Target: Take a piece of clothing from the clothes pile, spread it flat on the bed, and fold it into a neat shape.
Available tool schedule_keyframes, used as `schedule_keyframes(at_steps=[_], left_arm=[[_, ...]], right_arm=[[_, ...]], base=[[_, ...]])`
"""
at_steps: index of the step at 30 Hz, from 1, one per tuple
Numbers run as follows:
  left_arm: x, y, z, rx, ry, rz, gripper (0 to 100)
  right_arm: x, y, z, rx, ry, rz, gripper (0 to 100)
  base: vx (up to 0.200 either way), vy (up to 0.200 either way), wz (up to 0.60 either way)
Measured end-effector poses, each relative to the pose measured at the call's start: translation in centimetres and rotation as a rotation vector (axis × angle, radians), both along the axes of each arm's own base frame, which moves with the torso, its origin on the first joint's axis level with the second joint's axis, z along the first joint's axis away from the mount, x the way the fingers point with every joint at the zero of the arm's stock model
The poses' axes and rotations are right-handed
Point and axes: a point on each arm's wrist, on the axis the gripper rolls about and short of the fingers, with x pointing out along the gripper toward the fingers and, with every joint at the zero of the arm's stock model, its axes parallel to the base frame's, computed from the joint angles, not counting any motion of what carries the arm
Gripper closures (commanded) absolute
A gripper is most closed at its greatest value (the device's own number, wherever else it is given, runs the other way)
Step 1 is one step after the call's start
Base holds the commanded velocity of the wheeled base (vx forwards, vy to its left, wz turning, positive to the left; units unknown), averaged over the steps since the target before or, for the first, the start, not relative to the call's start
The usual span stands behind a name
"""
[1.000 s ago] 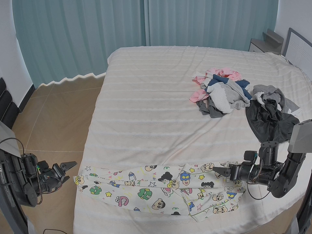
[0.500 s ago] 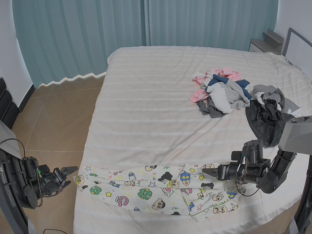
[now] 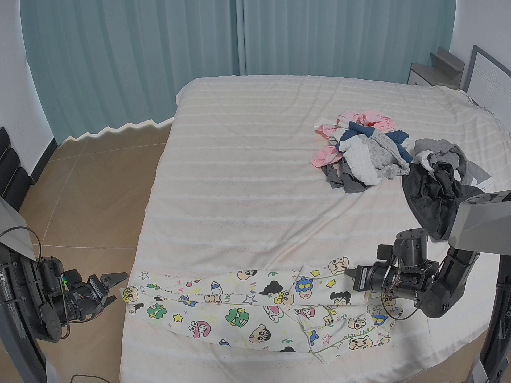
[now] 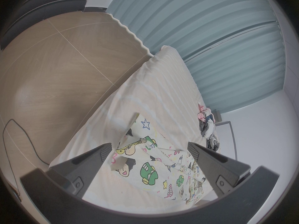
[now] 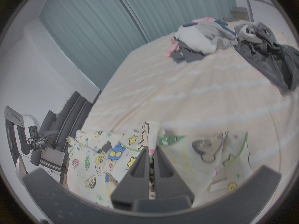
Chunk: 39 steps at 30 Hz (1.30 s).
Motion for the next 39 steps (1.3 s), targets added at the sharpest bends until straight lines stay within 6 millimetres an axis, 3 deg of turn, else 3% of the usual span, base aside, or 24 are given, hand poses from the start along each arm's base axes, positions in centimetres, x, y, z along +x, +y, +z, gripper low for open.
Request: schedule_keyframes(at_steps=[5, 10, 11, 15, 20, 29, 33, 39], left_arm=[[0.0, 0.0, 0.0, 0.001, -0.001, 0.001, 0], [0.0, 0.0, 0.0, 0.001, -0.002, 0.002, 0], [0.0, 0.0, 0.0, 0.001, -0.002, 0.002, 0], [0.1, 0.1, 0.0, 0.012, -0.006, -0.002, 0], [0.1, 0.1, 0.0, 0.06, -0.022, -0.017, 0], [0.5, -0.4, -0.1, 0.145, -0.028, -0.002, 0], [1.2, -1.7, -0.5, 0.231, -0.008, 0.035, 0], [2.2, -3.6, -1.7, 0.309, 0.002, -0.024, 0]], right_arm=[[0.6, 0.2, 1.0, 0.047, -0.141, 0.004, 100], [0.2, 0.4, -0.3, 0.034, -0.131, 0.019, 100], [0.0, 0.4, -0.6, 0.029, -0.12, 0.02, 0], [-0.4, 0.3, -1.6, 0.012, -0.088, 0.022, 0], [-0.7, -0.4, -1.4, 0.02, -0.103, 0.003, 0], [-4.6, -2.4, 0.8, 0.049, -0.082, -0.051, 0], [-6.9, -3.3, 2.0, 0.058, -0.06, -0.106, 0], [-8.5, -4.1, 4.0, 0.139, -0.084, -0.288, 0]], base=[[0.0, 0.0, 0.0], [0.0, 0.0, 0.0], [0.0, 0.0, 0.0], [0.0, 0.0, 0.0], [0.0, 0.0, 0.0], [0.0, 0.0, 0.0], [0.0, 0.0, 0.0], [0.0, 0.0, 0.0]])
